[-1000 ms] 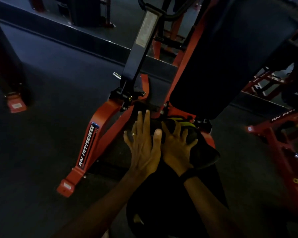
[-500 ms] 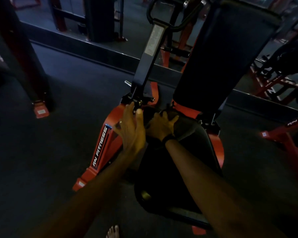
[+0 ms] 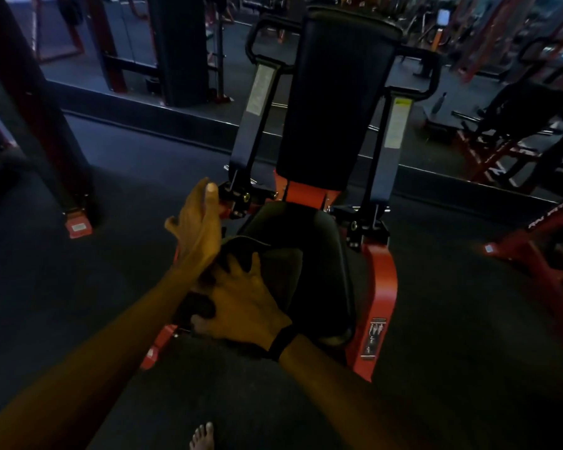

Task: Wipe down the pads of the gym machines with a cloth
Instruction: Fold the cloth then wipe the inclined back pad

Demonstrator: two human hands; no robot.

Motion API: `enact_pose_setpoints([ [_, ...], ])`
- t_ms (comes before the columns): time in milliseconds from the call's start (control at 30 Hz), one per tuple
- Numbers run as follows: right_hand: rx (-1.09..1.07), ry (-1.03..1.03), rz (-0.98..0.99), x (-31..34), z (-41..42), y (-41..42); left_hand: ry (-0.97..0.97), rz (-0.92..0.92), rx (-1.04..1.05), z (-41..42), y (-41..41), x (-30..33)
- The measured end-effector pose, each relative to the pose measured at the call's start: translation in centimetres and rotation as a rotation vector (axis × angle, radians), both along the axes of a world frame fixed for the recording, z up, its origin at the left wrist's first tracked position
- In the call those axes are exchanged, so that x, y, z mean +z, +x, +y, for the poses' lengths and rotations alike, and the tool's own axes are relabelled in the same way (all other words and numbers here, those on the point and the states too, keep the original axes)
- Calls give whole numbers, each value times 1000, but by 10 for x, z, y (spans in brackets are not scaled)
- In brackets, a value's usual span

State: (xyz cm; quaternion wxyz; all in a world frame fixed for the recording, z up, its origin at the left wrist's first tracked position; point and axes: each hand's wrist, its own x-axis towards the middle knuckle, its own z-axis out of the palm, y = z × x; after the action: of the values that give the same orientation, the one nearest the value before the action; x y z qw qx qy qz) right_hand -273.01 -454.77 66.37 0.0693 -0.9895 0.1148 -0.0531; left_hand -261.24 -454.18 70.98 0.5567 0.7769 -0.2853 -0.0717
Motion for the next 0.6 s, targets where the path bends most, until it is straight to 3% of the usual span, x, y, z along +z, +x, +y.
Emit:
enact_pose_setpoints([
  [133, 53, -243, 18, -12, -2, -59, 23, -34, -28, 14, -23, -4],
  [233, -3, -242, -52, -19, -19, -103, 57, -97, -68, 24, -32, -15],
  [400, -247, -9, -110, -21, -37, -153, 132, -266, -217, 29, -39, -44],
  [533, -655, 464, -265, -26, -56, -160, 242, -366, -297, 21, -36, -62],
  [600, -771, 543, -233, -22, -69, -145, 240, -375, -281, 19, -36, -63],
])
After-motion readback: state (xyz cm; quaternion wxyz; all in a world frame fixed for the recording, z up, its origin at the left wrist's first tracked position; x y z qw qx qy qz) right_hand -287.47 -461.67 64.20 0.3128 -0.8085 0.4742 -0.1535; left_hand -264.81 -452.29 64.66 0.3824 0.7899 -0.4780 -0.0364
